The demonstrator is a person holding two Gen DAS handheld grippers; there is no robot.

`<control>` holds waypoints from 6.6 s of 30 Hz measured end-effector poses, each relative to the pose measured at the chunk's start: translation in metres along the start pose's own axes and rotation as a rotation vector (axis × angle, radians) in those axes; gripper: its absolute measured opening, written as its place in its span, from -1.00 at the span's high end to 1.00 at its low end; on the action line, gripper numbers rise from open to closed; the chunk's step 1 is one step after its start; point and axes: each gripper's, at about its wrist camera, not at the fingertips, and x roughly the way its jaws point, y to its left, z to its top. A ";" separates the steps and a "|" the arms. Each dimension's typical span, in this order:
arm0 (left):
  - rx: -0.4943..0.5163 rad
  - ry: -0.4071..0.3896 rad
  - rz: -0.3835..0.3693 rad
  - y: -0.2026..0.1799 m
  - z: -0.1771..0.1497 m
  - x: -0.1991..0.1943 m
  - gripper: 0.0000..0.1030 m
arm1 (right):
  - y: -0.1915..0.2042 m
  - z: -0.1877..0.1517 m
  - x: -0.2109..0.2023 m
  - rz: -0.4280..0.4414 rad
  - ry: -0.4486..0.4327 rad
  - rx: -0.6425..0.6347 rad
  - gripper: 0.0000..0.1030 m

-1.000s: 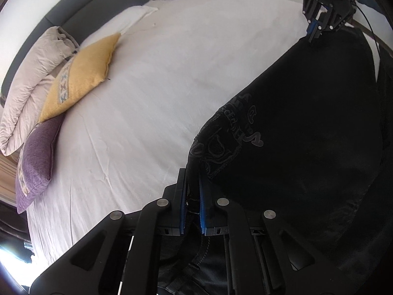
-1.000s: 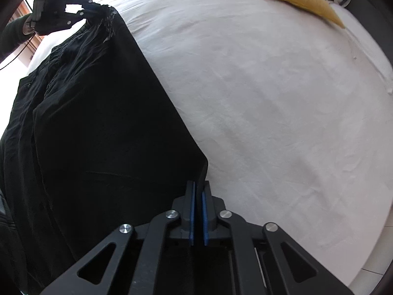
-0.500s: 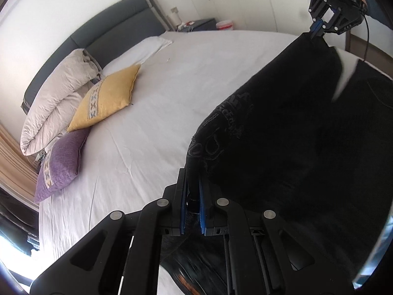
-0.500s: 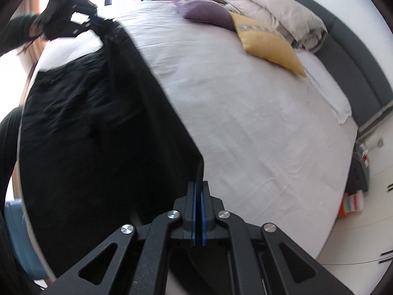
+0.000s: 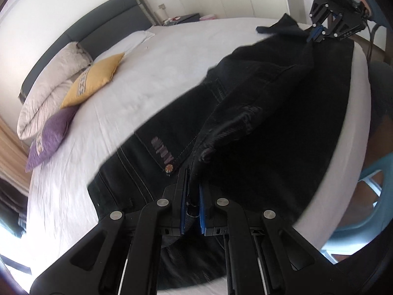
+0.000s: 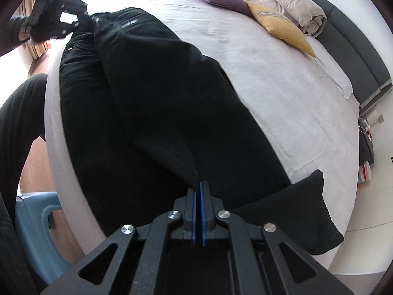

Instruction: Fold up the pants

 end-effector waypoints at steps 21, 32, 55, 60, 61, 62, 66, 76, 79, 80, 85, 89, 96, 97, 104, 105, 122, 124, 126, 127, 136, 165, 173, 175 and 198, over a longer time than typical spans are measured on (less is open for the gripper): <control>-0.097 -0.039 0.019 -0.031 -0.043 -0.003 0.87 | 0.038 -0.037 -0.015 -0.037 0.024 0.073 0.93; -0.112 -0.042 0.010 -0.030 -0.050 0.005 0.84 | 0.039 -0.055 -0.011 -0.012 0.032 0.097 0.92; -0.295 -0.124 -0.100 -0.029 0.090 0.016 -0.42 | 0.047 -0.094 -0.019 0.010 -0.030 0.234 0.77; -0.215 0.071 -0.195 -0.076 0.105 0.083 -0.42 | 0.022 -0.104 -0.043 0.033 -0.080 0.404 0.69; -0.205 0.104 -0.207 -0.085 0.099 0.090 -0.41 | 0.009 -0.105 -0.051 0.018 -0.103 0.459 0.39; -0.220 0.111 -0.207 -0.092 0.091 0.091 -0.41 | -0.008 -0.105 -0.060 -0.016 -0.123 0.524 0.11; -0.327 0.080 -0.227 -0.096 0.076 0.082 -0.41 | -0.066 -0.089 -0.080 -0.119 -0.207 0.736 -0.72; -0.333 0.075 -0.195 -0.102 0.072 0.081 -0.41 | -0.153 -0.012 0.019 -0.293 0.031 0.904 -0.57; -0.337 0.069 -0.192 -0.103 0.070 0.081 -0.41 | -0.171 -0.015 0.056 -0.291 0.135 0.951 -0.31; -0.340 0.065 -0.191 -0.104 0.069 0.080 -0.41 | -0.172 -0.018 0.065 -0.283 0.162 0.962 -0.19; -0.353 0.051 -0.186 -0.104 0.066 0.079 -0.42 | -0.173 -0.035 0.075 -0.244 0.166 0.983 0.54; -0.358 0.054 -0.179 -0.105 0.068 0.080 -0.42 | -0.175 -0.047 0.052 -0.229 0.085 1.020 0.84; -0.367 0.065 -0.169 -0.105 0.071 0.081 -0.42 | -0.160 -0.117 -0.049 -0.252 -0.182 1.172 0.85; -0.368 0.068 -0.166 -0.105 0.072 0.081 -0.43 | -0.165 -0.127 -0.054 -0.262 -0.197 1.194 0.86; -0.380 0.081 -0.144 -0.108 0.078 0.085 -0.48 | -0.133 -0.274 -0.070 -0.218 -0.209 1.557 0.86; -0.378 0.085 -0.138 -0.109 0.080 0.087 -0.48 | -0.126 -0.293 -0.062 -0.178 -0.206 1.624 0.86; -0.390 0.117 -0.084 -0.116 0.085 0.085 -0.50 | -0.088 -0.292 -0.097 -0.249 -0.265 1.503 0.87; -0.388 0.120 -0.084 -0.117 0.085 0.085 -0.51 | -0.091 -0.326 -0.067 -0.086 -0.192 1.699 0.88; -0.387 0.128 -0.086 -0.117 0.086 0.085 -0.51 | -0.088 -0.333 -0.061 -0.055 -0.199 1.717 0.91; -0.389 0.129 -0.087 -0.116 0.087 0.085 -0.51 | -0.088 -0.330 -0.063 -0.065 -0.188 1.700 0.90; -0.394 0.135 -0.085 -0.112 0.091 0.088 -0.52 | -0.092 -0.317 -0.077 -0.178 -0.220 1.626 0.89; -0.441 0.043 -0.091 -0.088 0.088 0.049 -0.62 | -0.107 -0.249 -0.042 -0.103 -0.058 1.393 0.64; -0.535 0.090 0.094 0.020 0.081 0.083 -0.62 | -0.103 -0.056 -0.050 0.203 -0.333 1.027 -0.13; -0.548 0.126 0.124 0.039 0.067 0.090 -0.62 | -0.093 0.000 -0.034 0.283 -0.371 0.926 -0.19; -0.716 0.142 0.177 0.046 -0.023 0.084 -0.65 | -0.035 0.177 0.118 0.547 -0.311 0.743 -0.27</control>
